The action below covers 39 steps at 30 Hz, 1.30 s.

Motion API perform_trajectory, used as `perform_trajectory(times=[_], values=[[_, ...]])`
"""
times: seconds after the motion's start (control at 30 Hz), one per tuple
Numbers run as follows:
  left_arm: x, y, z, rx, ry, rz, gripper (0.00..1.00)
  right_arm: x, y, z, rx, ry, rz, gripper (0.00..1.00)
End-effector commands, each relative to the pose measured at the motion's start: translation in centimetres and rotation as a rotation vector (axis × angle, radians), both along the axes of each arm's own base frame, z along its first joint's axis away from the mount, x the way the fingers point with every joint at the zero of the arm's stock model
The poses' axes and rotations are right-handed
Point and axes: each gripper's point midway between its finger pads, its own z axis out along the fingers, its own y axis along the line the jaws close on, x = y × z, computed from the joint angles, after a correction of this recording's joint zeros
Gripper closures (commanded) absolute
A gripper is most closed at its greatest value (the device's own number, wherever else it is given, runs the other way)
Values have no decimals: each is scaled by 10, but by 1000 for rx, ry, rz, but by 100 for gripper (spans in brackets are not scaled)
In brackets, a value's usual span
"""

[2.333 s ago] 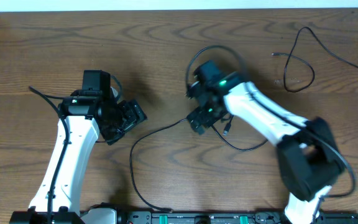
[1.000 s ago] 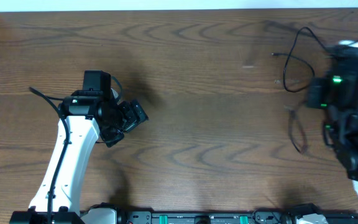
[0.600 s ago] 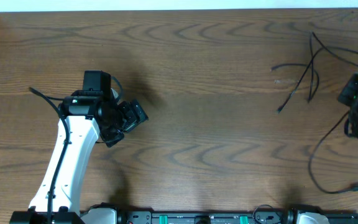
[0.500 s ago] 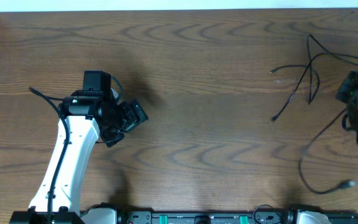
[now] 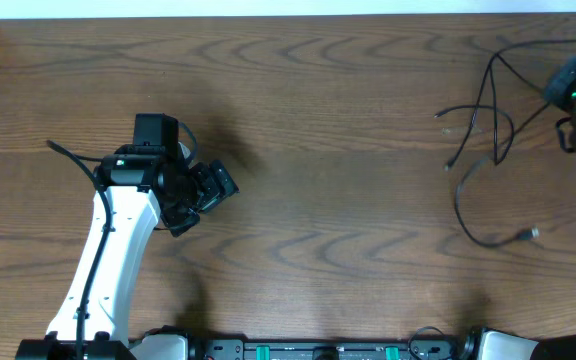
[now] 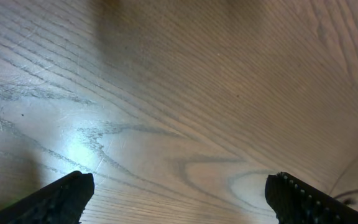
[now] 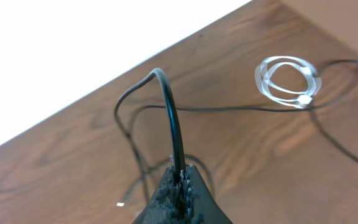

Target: Untangle cables

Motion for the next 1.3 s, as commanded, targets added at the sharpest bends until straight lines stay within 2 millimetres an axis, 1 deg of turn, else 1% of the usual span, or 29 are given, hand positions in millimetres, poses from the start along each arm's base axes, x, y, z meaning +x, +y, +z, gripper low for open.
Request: perform_trajectory(times=[0.0, 0.1, 0.23, 0.27, 0.3, 0.33, 0.37, 0.4, 0.47, 0.6, 0.77, 0.8, 0.83, 0.97, 1.27], values=[[-4, 1, -4, -3, 18, 1, 7, 3, 6, 5, 132, -55, 67, 99], [-3, 1, -4, -3, 17, 1, 7, -8, -8, -9, 124, 7, 4, 99], [-3, 0, -4, -3, 14, 1, 7, -26, -20, -40, 109, 150, -77, 99], [-3, 0, -4, -3, 14, 1, 7, -30, -21, -47, 110, 183, -88, 93], [-3, 0, -4, -3, 14, 1, 7, -32, -22, -55, 112, 215, -96, 78], [-3, 0, -4, -3, 14, 1, 7, -33, -22, -62, 113, 240, -93, 41], [-3, 0, -4, -3, 14, 1, 7, -33, -22, -69, 116, 265, -90, 13], [-3, 0, -4, -3, 14, 1, 7, -33, -22, -75, 120, 284, -88, 1], [-3, 0, -4, -3, 14, 1, 7, -33, -22, -90, 134, 329, -89, 1], [-3, 0, -4, -3, 14, 1, 6, -35, -20, -112, 157, 399, -86, 1], [-3, 0, -4, -3, 15, 1, 6, -44, -17, -141, 189, 507, -87, 1], [-3, 0, -4, -3, 15, 1, 5, -45, -17, -144, 193, 519, -88, 1], [-3, 0, -4, -3, 15, 1, 2, -45, -17, -147, 195, 527, -88, 1], [-3, 0, -4, -3, 15, 1, 2, -44, -17, -154, 200, 544, -88, 1], [-3, 0, -4, -3, 14, 1, 2, -44, -17, -154, 200, 544, -88, 1]])
